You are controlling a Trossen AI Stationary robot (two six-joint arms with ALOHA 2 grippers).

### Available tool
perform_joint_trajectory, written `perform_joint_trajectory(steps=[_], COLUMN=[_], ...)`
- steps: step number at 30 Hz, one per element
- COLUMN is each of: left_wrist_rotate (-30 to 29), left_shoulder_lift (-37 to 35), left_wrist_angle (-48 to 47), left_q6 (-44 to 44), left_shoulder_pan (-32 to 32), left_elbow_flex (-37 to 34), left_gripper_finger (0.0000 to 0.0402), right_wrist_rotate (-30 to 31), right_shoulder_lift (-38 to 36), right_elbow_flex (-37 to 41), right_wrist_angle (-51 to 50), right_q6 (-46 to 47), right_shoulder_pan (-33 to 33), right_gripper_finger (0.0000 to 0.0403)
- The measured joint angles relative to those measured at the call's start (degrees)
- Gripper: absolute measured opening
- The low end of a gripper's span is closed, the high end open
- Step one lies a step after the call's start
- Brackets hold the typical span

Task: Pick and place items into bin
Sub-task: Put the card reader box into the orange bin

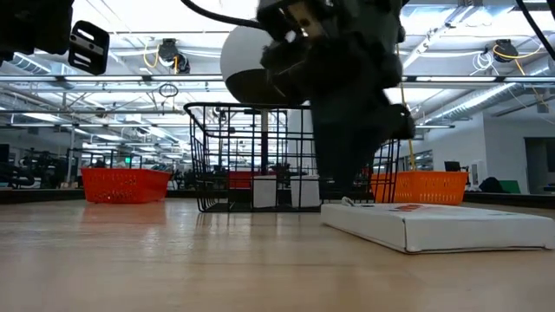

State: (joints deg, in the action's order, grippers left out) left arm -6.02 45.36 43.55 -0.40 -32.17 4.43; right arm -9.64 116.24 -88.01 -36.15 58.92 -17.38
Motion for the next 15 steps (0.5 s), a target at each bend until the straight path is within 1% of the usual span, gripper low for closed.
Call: perform_joint_trajectory(steps=[4,15], left_wrist_rotate=[0.02,0.04], left_shoulder_lift=[0.00,0.00], left_wrist_angle=[0.00,-0.39], left_q6=[-0.07,-0.51], left_shoulder_pan=[-0.01,-0.01], left_elbow_flex=[0.00,0.00], left_gripper_finger=[0.0051,0.0051], right_wrist_rotate=[2.16,3.89], right_shoulder_lift=[-0.41,0.26], right_elbow_flex=[0.00,0.00], right_wrist_angle=[-1.73,-3.55], right_q6=[0.00,0.00], right_shoulder_pan=[-0.04,0.32], right_gripper_finger=[0.0111,0.0111])
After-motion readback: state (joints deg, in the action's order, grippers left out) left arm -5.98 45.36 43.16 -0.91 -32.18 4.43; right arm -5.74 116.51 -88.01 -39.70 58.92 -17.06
